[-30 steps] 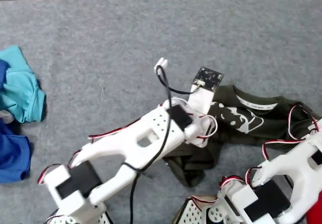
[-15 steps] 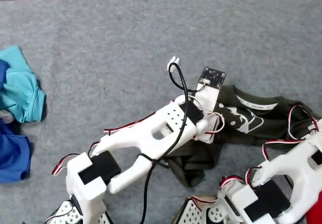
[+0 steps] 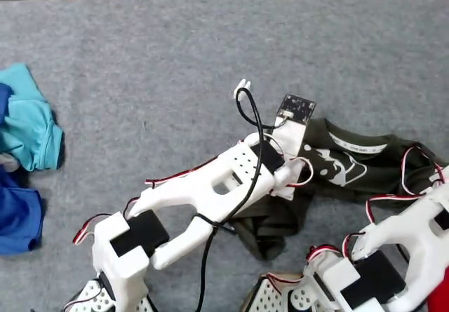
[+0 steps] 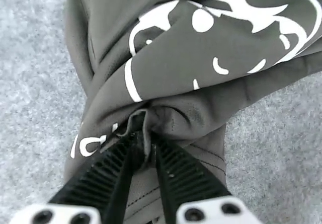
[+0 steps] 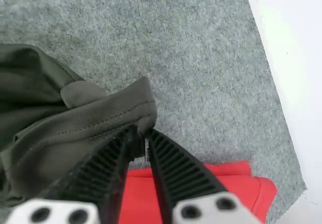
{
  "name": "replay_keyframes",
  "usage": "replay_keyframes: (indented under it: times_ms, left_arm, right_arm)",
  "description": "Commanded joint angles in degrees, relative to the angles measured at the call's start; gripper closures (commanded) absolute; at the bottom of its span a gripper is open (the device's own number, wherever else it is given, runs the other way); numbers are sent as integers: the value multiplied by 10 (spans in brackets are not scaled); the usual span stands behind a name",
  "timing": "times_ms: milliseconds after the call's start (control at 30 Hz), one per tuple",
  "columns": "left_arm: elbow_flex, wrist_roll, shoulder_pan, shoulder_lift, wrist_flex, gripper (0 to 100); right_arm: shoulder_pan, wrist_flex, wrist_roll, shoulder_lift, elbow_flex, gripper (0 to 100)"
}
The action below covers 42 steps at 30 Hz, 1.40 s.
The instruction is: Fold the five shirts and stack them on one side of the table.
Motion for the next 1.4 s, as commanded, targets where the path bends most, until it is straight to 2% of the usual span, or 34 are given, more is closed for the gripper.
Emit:
replay_keyframes:
  times_ms: [0,233,367,533,633,733,867,967,1067,1133,1300,1367]
  left_arm:
    - [-38,2,-4,-6,5,981]
    - [-50,3,-4,-9,14,981]
    - [-118,3,-6,-9,99,981]
    - [-211,4,-47,-9,194,981]
    - [-252,5,-78,-9,229,981]
    - [-294,5,-108,-9,263,981]
    - [-371,11,-146,-9,313,981]
    - [-468,48,-173,-13,373,981]
    - [-585,51,-205,-32,427,981]
    - [-640,51,-226,-49,436,981]
    - [-678,17,-272,-145,436,981]
    - [-678,-6,-280,-189,436,981]
  right_arm:
    - [12,-9,6,-36,0,994]
    - [12,-9,6,-36,0,994]
    - [12,-9,6,-37,0,994]
    - [12,-7,2,-37,0,994]
    - [7,29,-10,-44,-6,994]
    - [-15,56,-66,-92,-8,994]
    - [-80,83,-178,-199,-41,994]
    - [-136,103,-258,-282,-85,994]
    - [-183,113,-314,-345,-132,994]
    - [-203,113,-338,-374,-160,994]
    - [-200,115,-404,-407,-242,994]
    - [-175,125,-431,-408,-281,994]
